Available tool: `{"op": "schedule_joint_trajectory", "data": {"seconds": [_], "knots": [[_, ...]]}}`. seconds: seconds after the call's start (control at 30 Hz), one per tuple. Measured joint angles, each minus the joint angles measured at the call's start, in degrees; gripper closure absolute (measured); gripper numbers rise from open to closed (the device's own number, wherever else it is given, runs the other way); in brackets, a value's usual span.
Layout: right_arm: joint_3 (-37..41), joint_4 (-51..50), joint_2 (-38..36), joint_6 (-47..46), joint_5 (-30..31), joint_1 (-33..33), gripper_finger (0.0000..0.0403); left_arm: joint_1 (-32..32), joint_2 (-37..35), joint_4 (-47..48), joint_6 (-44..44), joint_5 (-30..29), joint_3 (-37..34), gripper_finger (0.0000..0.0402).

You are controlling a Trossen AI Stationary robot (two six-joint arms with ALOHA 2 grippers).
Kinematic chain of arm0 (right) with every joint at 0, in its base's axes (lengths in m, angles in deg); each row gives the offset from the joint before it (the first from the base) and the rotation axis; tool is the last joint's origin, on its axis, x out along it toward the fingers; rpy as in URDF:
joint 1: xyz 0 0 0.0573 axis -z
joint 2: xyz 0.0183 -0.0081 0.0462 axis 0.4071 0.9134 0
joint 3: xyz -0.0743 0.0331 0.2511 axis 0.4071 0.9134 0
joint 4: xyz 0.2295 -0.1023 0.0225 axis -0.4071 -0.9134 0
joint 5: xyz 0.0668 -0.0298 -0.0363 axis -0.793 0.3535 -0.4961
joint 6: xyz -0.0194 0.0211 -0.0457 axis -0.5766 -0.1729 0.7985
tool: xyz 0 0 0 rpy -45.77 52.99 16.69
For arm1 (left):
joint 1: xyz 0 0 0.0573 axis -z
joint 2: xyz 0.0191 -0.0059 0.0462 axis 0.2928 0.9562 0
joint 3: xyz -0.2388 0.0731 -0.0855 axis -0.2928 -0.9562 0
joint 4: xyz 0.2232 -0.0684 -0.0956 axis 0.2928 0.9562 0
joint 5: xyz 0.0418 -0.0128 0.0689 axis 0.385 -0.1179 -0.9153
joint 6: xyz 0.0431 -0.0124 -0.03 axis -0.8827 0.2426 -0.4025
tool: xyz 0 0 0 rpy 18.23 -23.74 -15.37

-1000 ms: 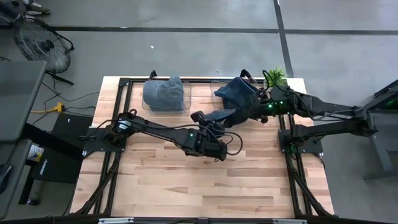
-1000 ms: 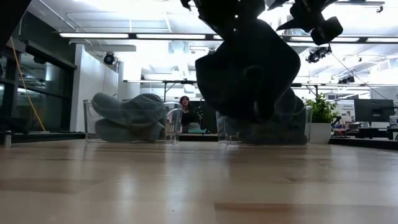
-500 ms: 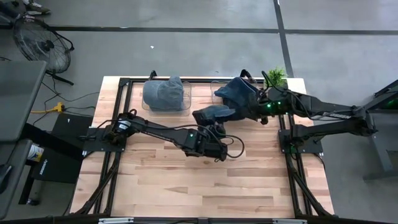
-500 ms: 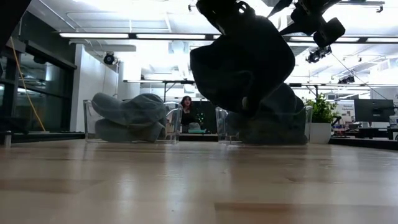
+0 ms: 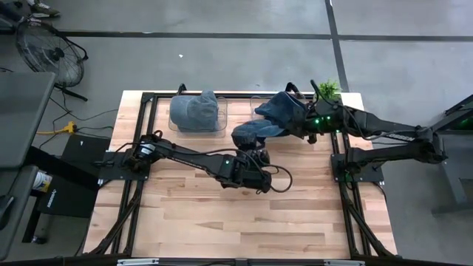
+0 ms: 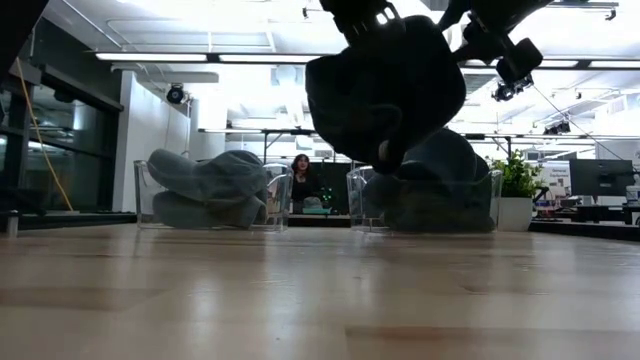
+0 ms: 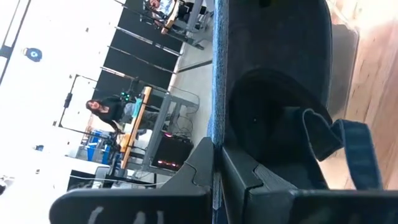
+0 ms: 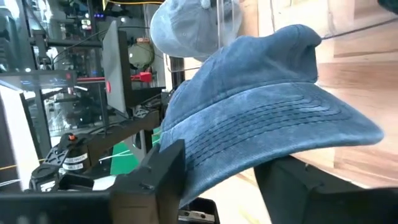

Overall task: Pick & Place hat
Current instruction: Put the blue cap into the right transparent bin

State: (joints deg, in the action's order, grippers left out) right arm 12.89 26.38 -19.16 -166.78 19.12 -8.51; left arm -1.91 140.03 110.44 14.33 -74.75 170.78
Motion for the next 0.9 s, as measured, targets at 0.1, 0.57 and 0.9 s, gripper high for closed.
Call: {"op": "schedule_joint_trajectory", "data": {"seconds": [0.1, 0.57, 0.9], "knots": [[0.00, 0.95, 0.00, 1.28, 0.08, 0.06, 0.0258, -0.04, 0.00, -0.05, -0.12, 0.02, 0.00, 0.0400], [-0.07, 4.10, -0.07, 11.47, -3.09, 0.32, 0.0395, -0.04, 0.00, -1.11, 0.54, 9.56, -0.04, 0.0351], [0.11, -0.67, 0.04, 23.92, -2.42, 0.42, 0.0398, -0.07, -0.24, -2.01, 5.01, 25.23, 0.00, 0.0297]]}}
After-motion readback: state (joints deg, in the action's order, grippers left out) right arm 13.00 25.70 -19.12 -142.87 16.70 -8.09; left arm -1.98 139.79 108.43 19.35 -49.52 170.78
